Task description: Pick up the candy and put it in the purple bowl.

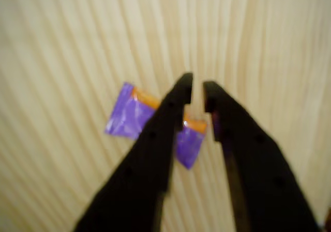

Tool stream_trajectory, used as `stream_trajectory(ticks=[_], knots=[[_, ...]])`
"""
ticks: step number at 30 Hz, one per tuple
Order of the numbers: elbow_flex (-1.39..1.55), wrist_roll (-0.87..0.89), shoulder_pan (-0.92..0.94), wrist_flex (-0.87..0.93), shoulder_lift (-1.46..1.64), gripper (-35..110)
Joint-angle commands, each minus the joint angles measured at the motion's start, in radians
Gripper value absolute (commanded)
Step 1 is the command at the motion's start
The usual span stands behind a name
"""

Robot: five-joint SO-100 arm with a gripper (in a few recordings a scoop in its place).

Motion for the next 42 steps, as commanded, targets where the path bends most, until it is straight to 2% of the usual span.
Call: stream_trajectory(ticks=[1,7,28,39,42], knots=[[-0.058,0.032,-0.005,-0.058,0.032,0],[-0.055,0.021,0.02,-0.049,0.003,-1],[-0.058,-0.072,0.014,0.19,0.015,-1],[-0.058,-0.239,0.012,0.462,0.091,0],[-0.044,-0.304,0.012,0.465,0.117,0]])
